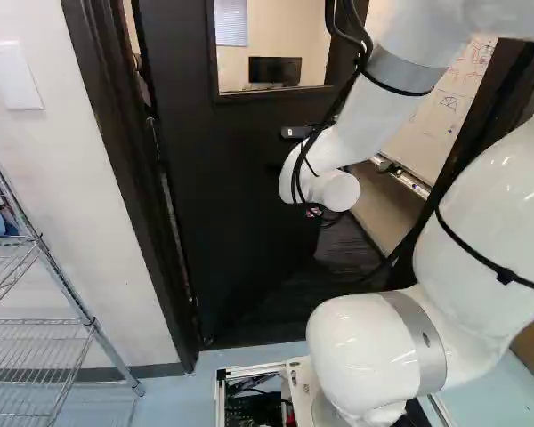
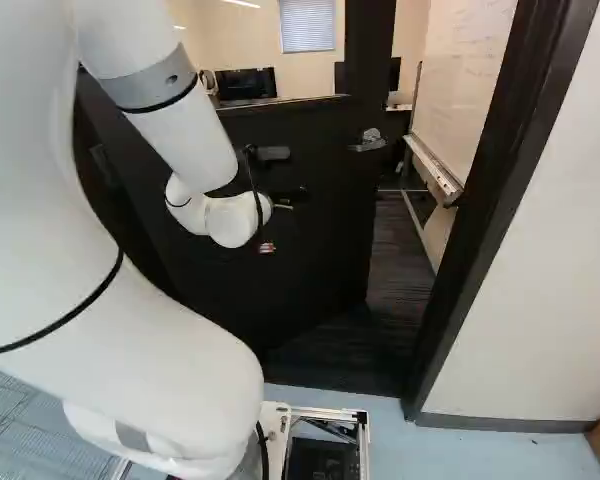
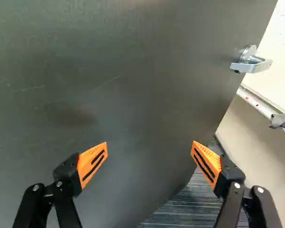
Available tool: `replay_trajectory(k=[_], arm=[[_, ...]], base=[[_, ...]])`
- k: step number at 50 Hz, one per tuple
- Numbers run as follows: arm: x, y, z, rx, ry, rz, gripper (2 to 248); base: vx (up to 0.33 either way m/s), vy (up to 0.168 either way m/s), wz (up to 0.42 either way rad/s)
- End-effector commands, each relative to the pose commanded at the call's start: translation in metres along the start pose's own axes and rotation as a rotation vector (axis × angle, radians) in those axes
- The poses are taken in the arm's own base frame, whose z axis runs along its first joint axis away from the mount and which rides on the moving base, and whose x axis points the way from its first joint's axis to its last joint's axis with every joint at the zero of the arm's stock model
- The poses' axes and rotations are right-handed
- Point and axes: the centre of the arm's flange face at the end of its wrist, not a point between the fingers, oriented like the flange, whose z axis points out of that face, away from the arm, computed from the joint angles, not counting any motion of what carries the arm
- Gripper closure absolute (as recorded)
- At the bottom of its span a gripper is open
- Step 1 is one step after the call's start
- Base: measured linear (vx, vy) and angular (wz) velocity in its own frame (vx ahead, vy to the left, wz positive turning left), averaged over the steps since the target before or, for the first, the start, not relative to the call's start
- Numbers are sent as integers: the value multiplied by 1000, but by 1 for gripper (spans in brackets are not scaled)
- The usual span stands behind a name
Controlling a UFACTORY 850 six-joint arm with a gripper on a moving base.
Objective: Open the door and move inside
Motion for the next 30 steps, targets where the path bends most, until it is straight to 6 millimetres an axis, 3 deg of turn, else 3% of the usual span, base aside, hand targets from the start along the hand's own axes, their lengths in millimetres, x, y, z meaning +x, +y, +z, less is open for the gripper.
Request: replay_trajectory(k=[30], arm=[[8, -10, 26, -72, -4, 99, 3]], base=[[0, 0, 0]])
